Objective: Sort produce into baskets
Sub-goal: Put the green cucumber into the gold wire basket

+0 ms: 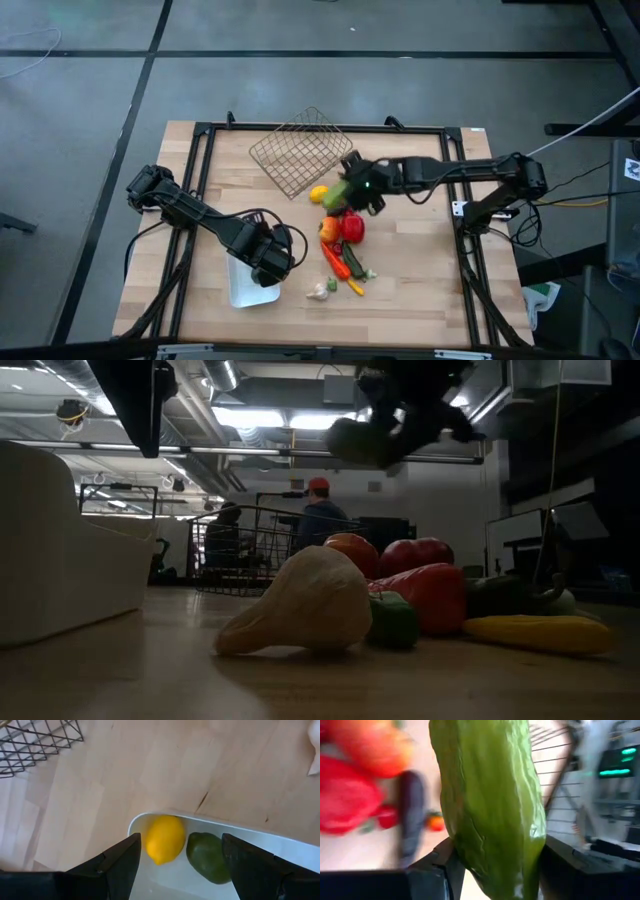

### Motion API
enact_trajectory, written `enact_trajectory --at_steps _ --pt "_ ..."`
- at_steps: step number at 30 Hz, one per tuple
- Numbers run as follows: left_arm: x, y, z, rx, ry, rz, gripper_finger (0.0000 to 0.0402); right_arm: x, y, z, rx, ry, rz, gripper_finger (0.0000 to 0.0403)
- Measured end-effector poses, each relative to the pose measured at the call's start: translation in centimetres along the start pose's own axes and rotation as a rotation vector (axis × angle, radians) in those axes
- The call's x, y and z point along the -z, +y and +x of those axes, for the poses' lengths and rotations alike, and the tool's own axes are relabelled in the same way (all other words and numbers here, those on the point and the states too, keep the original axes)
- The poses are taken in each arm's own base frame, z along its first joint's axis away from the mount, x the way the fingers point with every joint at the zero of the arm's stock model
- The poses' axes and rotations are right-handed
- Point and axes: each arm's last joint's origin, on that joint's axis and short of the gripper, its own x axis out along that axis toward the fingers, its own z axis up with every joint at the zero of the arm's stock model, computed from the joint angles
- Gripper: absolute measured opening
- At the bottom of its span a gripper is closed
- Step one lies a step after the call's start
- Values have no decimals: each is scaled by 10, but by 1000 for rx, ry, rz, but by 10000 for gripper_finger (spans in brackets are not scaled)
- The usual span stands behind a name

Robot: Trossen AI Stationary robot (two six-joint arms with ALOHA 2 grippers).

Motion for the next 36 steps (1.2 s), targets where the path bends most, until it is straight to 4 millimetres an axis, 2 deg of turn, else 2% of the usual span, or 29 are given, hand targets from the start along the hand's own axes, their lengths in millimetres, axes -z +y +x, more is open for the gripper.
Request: enact_trajectory --at_steps 6,11,15,22,26,31,36 --pt "0 0 0 -4 -6 0 269 16 -33 8 138 -78 53 193" --pt "-1 0 0 -15 -21 1 269 34 -56 26 177 -180 120 193" --pt "-1 0 0 -18 -28 0 269 49 -64 54 165 -183 153 193" --pt "-1 0 0 -17 -29 -1 269 76 -67 108 110 -83 199 193" --pt "-1 0 0 -16 -34 -2 270 86 -72 129 95 -51 218 193" --pt "-2 -1 0 -8 -41 -5 270 90 -83 140 104 -39 231 193" --pt "-2 -1 0 -4 -45 -7 270 86 -97 133 145 -59 234 193"
